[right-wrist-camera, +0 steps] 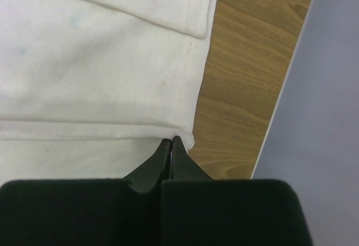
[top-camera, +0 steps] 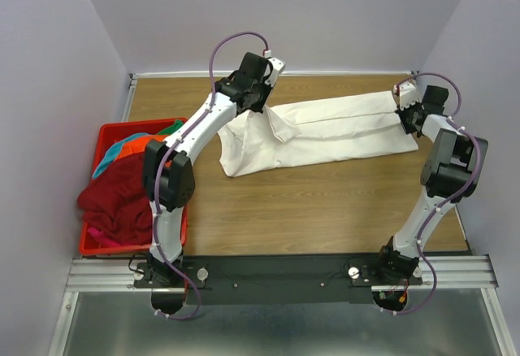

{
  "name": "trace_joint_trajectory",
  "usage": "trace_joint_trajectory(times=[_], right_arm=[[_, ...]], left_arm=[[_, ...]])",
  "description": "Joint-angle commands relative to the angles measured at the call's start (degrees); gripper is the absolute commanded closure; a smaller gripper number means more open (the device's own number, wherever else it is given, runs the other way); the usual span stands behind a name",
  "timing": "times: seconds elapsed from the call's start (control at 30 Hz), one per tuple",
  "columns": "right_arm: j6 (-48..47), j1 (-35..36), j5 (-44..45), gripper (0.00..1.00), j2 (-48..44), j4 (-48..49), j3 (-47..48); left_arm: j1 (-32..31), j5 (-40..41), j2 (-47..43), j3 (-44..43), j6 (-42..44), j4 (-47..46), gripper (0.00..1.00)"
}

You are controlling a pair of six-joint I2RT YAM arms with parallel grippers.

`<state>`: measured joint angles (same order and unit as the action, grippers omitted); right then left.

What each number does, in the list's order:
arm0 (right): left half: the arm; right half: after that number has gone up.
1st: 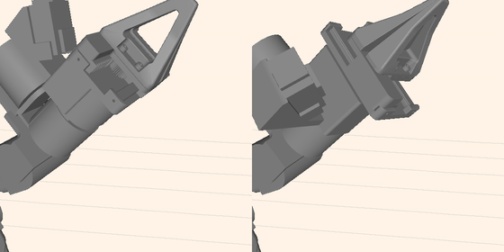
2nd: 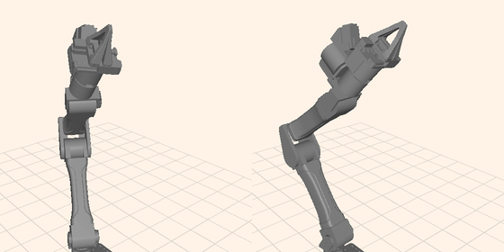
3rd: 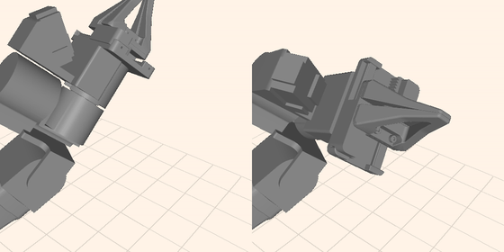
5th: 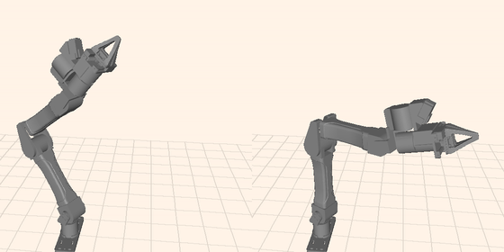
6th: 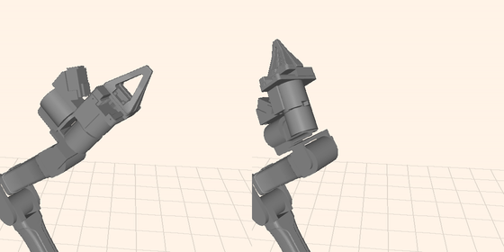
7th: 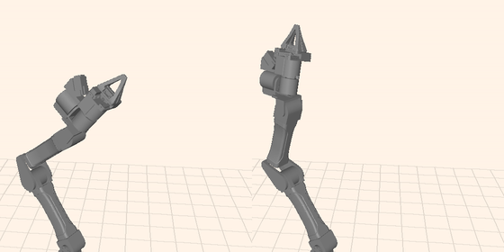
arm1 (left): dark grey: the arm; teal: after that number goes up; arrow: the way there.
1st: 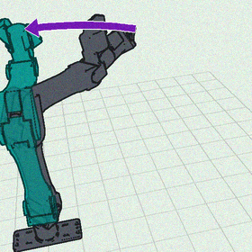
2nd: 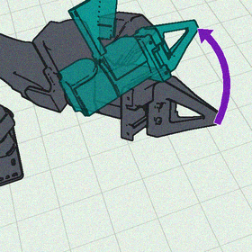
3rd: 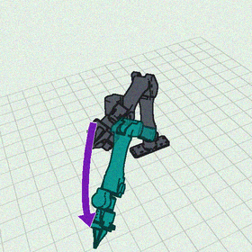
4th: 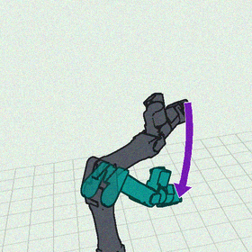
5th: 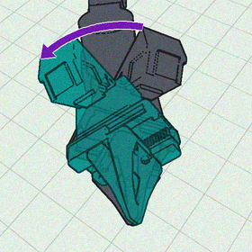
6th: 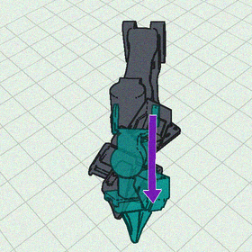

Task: Fold and stack the t-shirts
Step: Fold the tshirt

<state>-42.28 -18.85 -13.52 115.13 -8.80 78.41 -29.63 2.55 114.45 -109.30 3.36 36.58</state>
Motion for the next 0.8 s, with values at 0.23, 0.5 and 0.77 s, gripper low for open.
trace_joint_trajectory(times=[0.23, 0.5, 0.77], right_arm=[[2.38, 1.45, 3.50, 0.99, 3.08, 1.85, 3.94], [7.74, 1.89, 7.71, 0.72, 3.52, 6.41, 3.25], [11.96, 1.89, 7.46, 0.41, -2.71, 13.10, -3.52]], left_arm=[[1.06, 1.41, 2.53, -2.85, 0.34, 0.95, 0.96], [2.73, 0.80, 7.79, -7.68, -0.01, 1.83, 0.97], [3.79, 1.14, 11.93, -8.30, -0.54, 1.22, 0.95]])
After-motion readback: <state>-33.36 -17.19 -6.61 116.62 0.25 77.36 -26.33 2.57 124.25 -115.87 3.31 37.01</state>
